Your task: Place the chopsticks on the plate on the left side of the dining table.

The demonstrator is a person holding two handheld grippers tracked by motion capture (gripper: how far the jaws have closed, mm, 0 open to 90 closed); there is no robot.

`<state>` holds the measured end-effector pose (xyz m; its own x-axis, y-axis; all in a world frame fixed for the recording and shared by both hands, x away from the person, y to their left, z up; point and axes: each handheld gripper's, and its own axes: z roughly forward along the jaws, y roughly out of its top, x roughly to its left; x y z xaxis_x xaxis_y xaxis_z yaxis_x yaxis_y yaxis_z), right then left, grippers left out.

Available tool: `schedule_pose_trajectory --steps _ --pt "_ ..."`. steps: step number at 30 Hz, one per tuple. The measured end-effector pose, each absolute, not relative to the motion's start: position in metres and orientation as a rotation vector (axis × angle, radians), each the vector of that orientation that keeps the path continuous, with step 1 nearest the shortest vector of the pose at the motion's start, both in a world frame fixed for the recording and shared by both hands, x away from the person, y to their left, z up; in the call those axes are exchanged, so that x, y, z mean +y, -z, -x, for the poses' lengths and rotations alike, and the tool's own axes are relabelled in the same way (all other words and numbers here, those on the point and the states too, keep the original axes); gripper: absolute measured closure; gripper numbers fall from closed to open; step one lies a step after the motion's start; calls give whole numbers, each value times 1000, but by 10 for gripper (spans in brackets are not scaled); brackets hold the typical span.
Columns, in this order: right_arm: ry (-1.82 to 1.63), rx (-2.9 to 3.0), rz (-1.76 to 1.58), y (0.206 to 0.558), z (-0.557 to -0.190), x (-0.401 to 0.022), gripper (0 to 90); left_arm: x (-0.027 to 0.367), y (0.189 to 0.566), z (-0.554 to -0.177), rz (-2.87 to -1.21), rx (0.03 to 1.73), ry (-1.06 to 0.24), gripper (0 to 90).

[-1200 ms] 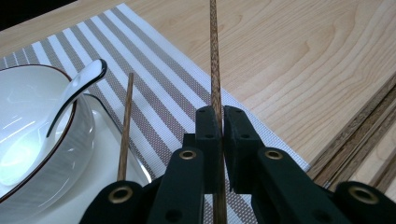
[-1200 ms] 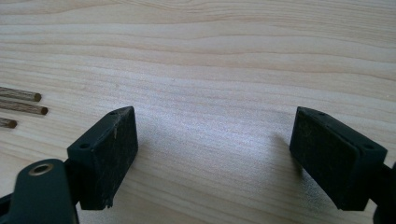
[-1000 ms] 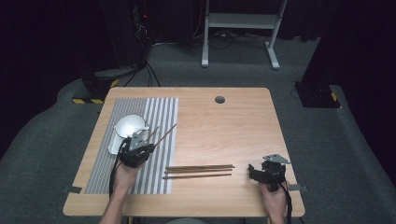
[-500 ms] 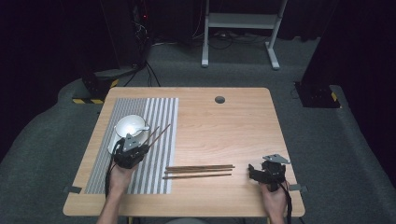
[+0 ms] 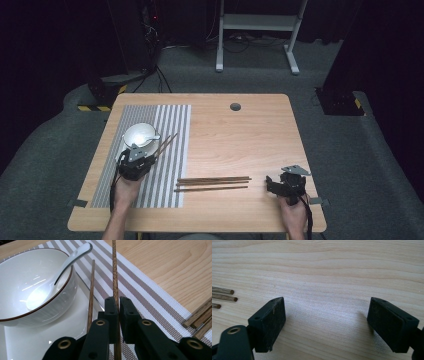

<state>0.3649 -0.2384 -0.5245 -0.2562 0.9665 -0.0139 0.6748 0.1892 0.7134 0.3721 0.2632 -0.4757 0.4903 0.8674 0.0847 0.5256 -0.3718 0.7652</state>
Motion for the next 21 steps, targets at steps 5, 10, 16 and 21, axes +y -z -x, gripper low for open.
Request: schedule_pose_trajectory --steps 5,10,16,21 --pt "-828 2004 -1531 525 -365 -239 151 266 478 -372 -2048 1155 -640 845" --pt "-828 2004 -1532 525 -365 -238 151 267 481 -373 -2052 1169 -640 845" --pt "-828 2004 -1531 525 -365 -239 151 269 484 -374 -2058 1181 -639 845" --pt "-828 2004 -1531 525 -365 -239 151 269 486 -375 -2056 1190 -643 845"
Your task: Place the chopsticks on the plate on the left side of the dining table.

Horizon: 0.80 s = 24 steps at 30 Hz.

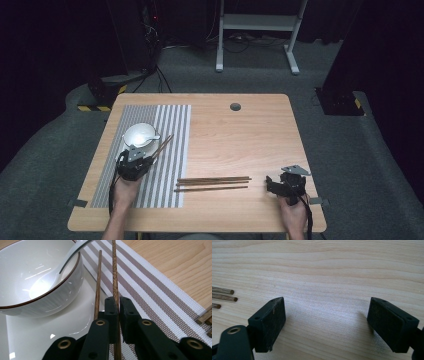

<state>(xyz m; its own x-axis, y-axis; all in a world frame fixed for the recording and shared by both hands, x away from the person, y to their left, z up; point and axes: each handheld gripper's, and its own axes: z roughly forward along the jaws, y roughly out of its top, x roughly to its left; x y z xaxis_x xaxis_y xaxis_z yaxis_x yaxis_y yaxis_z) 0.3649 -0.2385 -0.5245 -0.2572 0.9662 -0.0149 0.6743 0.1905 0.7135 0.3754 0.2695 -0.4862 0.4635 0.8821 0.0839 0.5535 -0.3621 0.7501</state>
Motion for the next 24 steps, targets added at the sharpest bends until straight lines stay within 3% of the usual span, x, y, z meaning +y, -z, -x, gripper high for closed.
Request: schedule_pose_trajectory --steps 24 --pt "-828 2004 -1531 525 -365 -239 151 267 495 -384 -2102 1214 -677 844"
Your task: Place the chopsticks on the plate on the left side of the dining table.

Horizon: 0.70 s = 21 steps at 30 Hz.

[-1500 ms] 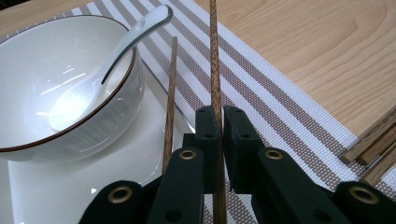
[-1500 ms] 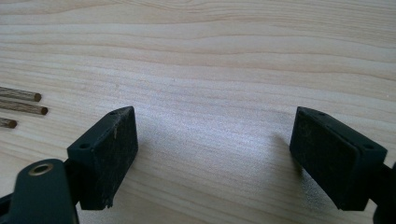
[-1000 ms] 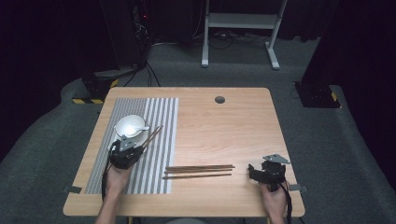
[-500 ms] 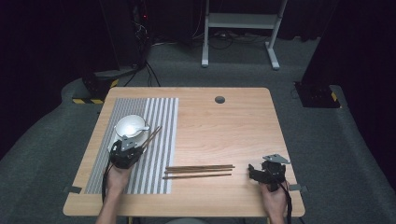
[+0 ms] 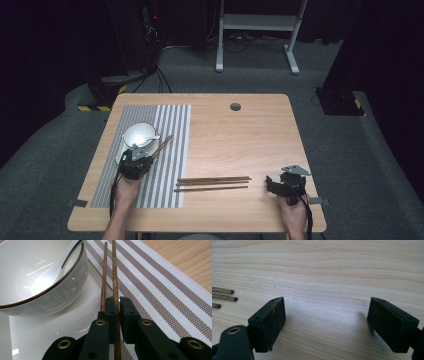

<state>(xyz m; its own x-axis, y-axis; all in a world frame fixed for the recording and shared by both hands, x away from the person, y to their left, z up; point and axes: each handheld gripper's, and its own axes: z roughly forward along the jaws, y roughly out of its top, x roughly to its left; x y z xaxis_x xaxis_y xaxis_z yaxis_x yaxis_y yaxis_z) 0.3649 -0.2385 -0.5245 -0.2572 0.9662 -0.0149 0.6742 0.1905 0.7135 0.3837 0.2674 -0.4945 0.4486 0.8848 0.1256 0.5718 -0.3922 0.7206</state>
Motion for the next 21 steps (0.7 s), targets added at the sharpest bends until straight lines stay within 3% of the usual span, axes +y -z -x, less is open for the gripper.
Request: schedule_pose_trajectory --steps 21 --pt "-828 2004 -1532 525 -365 -238 151 270 498 -387 -2116 1234 -680 843"
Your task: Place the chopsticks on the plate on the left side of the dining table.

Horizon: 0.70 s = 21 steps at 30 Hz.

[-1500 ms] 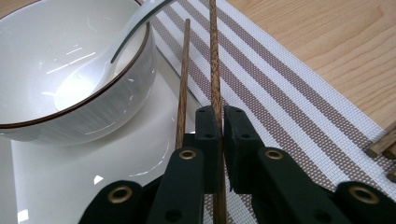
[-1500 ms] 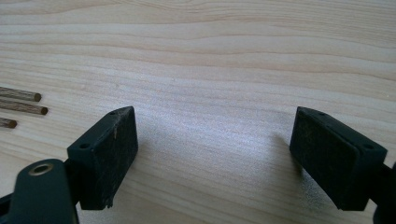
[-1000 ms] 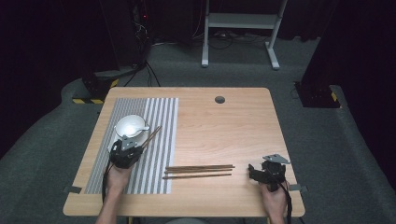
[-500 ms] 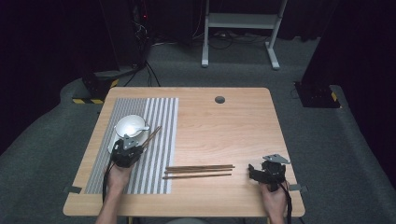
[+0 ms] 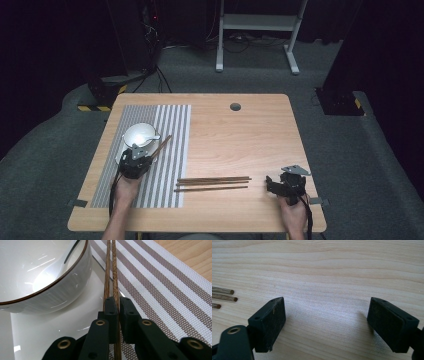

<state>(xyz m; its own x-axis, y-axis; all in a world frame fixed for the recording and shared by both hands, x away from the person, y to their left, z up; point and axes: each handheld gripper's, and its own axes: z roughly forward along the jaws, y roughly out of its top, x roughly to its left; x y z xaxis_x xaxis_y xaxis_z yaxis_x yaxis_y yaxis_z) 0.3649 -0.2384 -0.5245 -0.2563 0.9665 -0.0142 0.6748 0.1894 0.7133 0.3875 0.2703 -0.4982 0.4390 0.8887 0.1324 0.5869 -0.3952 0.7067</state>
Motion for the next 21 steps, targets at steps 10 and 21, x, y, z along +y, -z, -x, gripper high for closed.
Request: schedule_pose_trajectory --steps 10,21 --pt "-828 2004 -1531 525 -365 -239 151 274 498 -389 -2114 1249 -682 842" --pt "-827 2004 -1530 525 -365 -239 151 280 499 -389 -2109 1267 -689 842"
